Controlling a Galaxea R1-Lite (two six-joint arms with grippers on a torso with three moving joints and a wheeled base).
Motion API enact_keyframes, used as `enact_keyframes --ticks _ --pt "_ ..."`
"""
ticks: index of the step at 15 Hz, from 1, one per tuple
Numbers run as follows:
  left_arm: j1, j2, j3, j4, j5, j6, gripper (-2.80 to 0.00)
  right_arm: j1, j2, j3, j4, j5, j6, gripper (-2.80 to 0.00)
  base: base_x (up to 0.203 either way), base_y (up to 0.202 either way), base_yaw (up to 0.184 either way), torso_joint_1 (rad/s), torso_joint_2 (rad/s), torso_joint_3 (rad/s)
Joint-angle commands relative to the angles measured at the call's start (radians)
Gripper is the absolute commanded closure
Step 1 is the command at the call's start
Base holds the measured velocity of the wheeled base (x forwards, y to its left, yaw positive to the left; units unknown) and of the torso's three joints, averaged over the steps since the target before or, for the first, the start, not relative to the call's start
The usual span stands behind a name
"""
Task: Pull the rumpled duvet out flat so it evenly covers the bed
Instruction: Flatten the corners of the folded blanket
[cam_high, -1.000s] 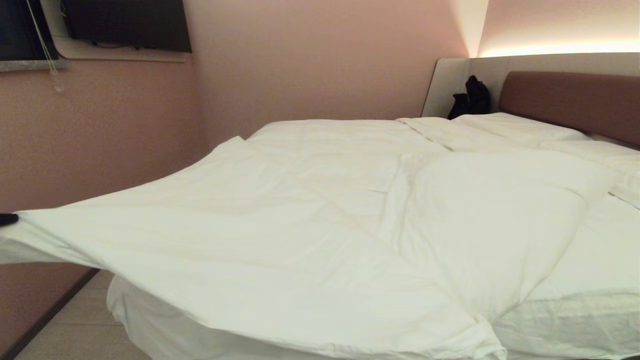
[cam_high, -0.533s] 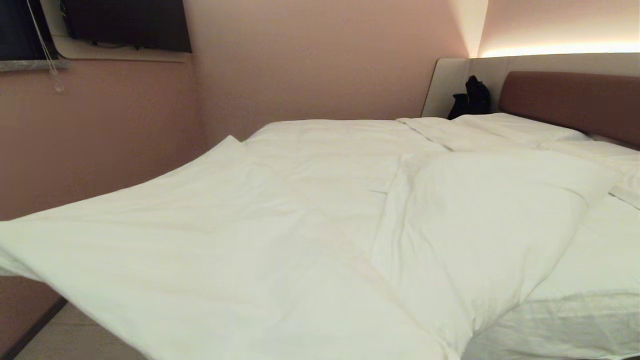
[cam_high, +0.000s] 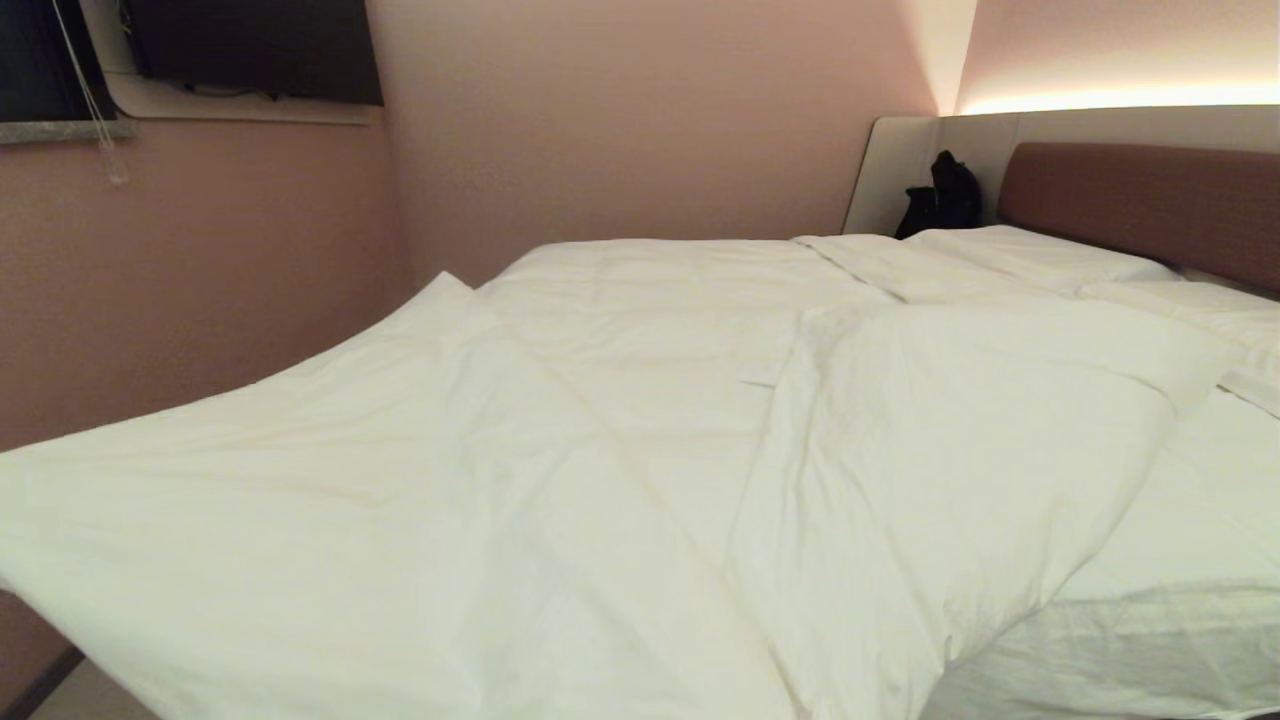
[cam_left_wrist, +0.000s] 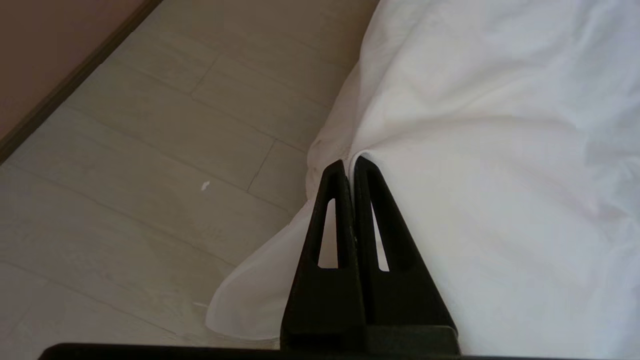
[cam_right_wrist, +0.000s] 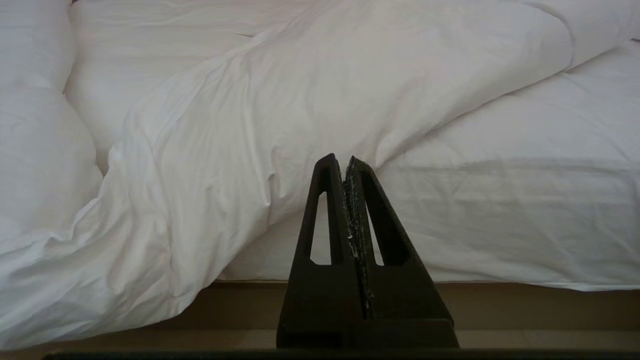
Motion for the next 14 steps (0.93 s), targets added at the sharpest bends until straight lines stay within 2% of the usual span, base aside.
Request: enact_keyframes --ticks 1,8,14 --pt "0.028 -0.002 0.018 0.003 -0.003 0.002 0.0 0.0 0.001 0.0 0.0 0.001 0.0 0.0 0.0 0.0 0.0 0.0 0.0 0.0" --pt "0.164 -0.012 0.052 0.003 -0.004 -0.003 0.0 0.0 0.001 0.0 0.0 0.001 -0.002 0.0 0.0 0.0 0.0 0.0 0.0 0.0" --pt "0.213 -0.013 0.097 0.001 0.025 -0.005 0.0 0.0 0.001 0.0 0.0 0.001 -0.002 0.0 0.0 0.0 0.0 0.0 0.0 0.0"
